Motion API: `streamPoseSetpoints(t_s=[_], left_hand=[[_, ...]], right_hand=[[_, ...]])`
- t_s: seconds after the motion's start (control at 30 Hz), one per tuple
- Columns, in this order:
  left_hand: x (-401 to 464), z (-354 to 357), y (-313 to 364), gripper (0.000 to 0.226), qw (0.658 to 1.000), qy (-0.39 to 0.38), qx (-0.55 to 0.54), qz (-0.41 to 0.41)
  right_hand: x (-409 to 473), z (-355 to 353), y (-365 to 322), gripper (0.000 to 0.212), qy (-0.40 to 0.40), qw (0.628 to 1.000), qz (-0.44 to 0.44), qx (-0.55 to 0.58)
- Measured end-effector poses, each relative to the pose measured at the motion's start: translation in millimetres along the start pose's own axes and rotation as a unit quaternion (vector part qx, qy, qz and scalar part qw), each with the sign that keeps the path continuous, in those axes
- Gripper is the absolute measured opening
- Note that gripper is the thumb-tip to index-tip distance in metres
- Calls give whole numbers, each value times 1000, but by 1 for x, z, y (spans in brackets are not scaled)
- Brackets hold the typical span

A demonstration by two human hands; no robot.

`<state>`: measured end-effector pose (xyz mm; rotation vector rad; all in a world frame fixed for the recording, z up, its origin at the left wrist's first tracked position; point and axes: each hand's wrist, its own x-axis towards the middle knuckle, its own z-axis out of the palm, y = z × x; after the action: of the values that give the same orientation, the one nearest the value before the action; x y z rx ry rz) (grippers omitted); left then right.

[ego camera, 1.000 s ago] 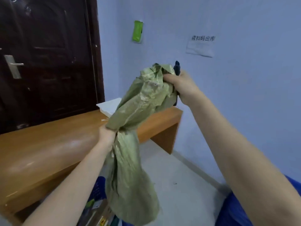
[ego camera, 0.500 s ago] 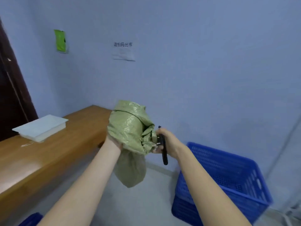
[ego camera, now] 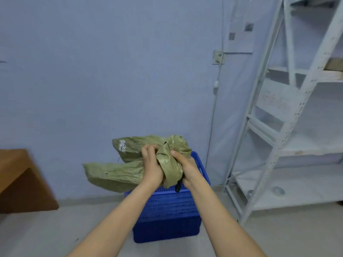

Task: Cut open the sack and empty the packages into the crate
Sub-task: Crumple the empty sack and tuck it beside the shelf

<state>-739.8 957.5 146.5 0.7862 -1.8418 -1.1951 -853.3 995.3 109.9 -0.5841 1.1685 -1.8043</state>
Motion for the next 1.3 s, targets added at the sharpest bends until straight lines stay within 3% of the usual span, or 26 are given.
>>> streamPoseSetpoints(t_s=[0.07,0.17,0.23,0.3,0.37,0.43,0.53,0.63,0.7,0.77,0.87,0.9,0.93,0.97,1.03,1.13,1.2,1.3], left_hand=[[19,26,-22,46,997,-49,56,33],[45,68,-49,62,996,-56,23,67],[70,94,-70,76,999,2,-42,-24],[105,117,-88,93,968,46,-143,-203],[147,142,-101,101,902,-25,-297,-313],[184,163,-101,110,842,-144,-416,-311],[232,198,-75,104,802,-273,-458,-271],[263,231,-57,95,765,-382,-445,-267],[277,252,-55,93,774,-420,-410,-236],[286,272,-54,100,794,-433,-379,-197],[305,302,-59,102,801,-417,-380,-200],[312,311,-62,94,805,-414,-373,-203],[319,319,-66,82,814,-410,-358,-205],[326,328,-70,68,825,-404,-340,-203],[341,347,-80,45,843,-384,-312,-211],[363,377,-95,14,863,-330,-294,-245],[385,390,-108,12,868,-266,-304,-289],[422,405,-127,22,868,-162,-337,-327]], right_hand=[[14,-38,-14,9,64,998,-20,-4],[45,-91,-46,10,144,988,-49,14],[67,-120,-69,18,156,986,-58,16],[89,-142,-88,29,146,987,-67,2],[109,-160,-99,31,128,990,-65,0],[130,-176,-103,29,117,993,-32,-3],[164,-198,-105,27,133,991,19,-8],[192,-214,-114,33,200,978,48,-43],[207,-226,-125,33,258,960,29,-102],[221,-240,-136,5,309,936,-4,-170],[246,-262,-144,12,344,918,-29,-198],[254,-269,-144,7,352,910,-32,-219],[262,-279,-145,19,351,897,-21,-269],[268,-290,-145,31,347,877,6,-333],[285,-313,-148,33,309,855,47,-414],[311,-352,-164,24,195,879,89,-427],[323,-380,-178,33,151,885,120,-423],[346,-432,-193,45,159,879,120,-434]])
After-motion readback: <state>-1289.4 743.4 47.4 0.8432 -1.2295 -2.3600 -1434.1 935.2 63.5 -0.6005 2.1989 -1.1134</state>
